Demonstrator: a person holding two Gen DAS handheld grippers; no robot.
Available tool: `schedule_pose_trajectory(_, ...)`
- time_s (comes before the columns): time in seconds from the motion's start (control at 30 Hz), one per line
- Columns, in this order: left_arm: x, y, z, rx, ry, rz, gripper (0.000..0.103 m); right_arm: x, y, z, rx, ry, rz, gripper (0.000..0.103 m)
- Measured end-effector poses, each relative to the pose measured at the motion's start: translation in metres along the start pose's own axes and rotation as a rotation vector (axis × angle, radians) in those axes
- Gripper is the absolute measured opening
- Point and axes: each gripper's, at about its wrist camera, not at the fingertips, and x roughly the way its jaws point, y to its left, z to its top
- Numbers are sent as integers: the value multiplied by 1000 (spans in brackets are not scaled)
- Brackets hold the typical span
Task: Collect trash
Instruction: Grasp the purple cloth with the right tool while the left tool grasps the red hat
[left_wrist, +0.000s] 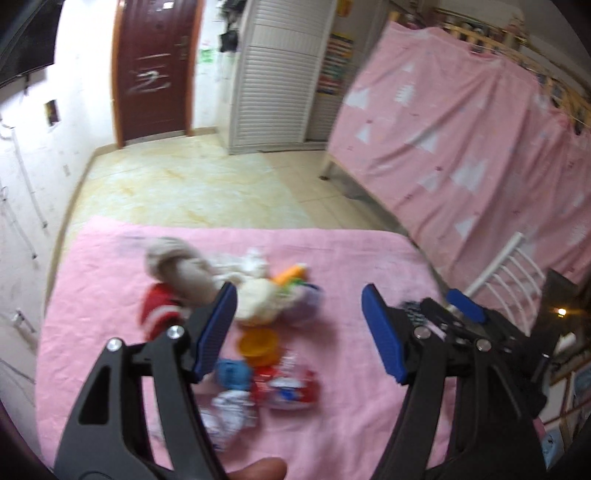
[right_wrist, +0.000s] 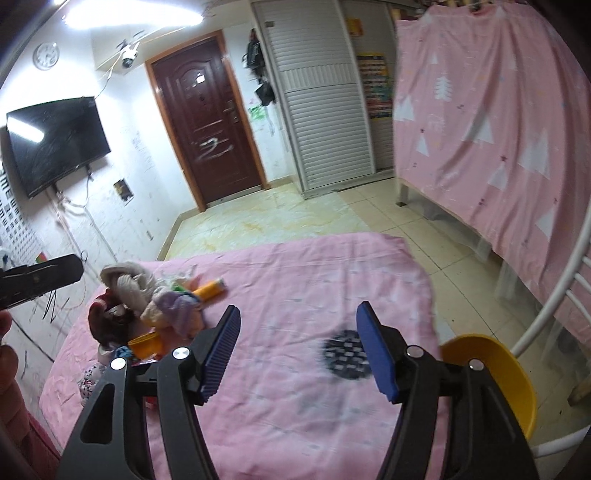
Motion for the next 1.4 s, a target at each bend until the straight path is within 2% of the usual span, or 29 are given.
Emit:
schedule_pose_trajectory(0.23,9,53,1,-58,27,78,67,25,36,3,-47,41,40,60)
schedule_pose_trajectory(0.47,27,79,-5,-47,78,150,68,47,68,4,-79,72,93,64)
schedule_pose_trajectory(0.63,44,85,-10,-22,118,164,68,64,85,2,-82,105,134,68)
schedule_pose_trajectory(0.77,56,94,-13,-38,149,156,67,73,92,0,-85,123,149,69)
schedule_pose_trajectory(0.8,57,98,-13,-55,150,148,56,74,93,0,-87,126,151,69)
schedule_pose_trajectory(0.9,57,109,-16,-90,157,145,39,79,95,0,-88,136,158,69)
schedule_pose_trajectory(1.0,52,115,-19,-109,149,128,27,84,96,-1,-83,145,165,69)
schedule_pose_trajectory(1.27,31,129,-25,-158,108,121,13,93,96,-1,-67,160,174,69)
schedule_pose_trajectory(1.4,22,134,-24,-172,91,132,11,96,88,1,-21,164,192,69)
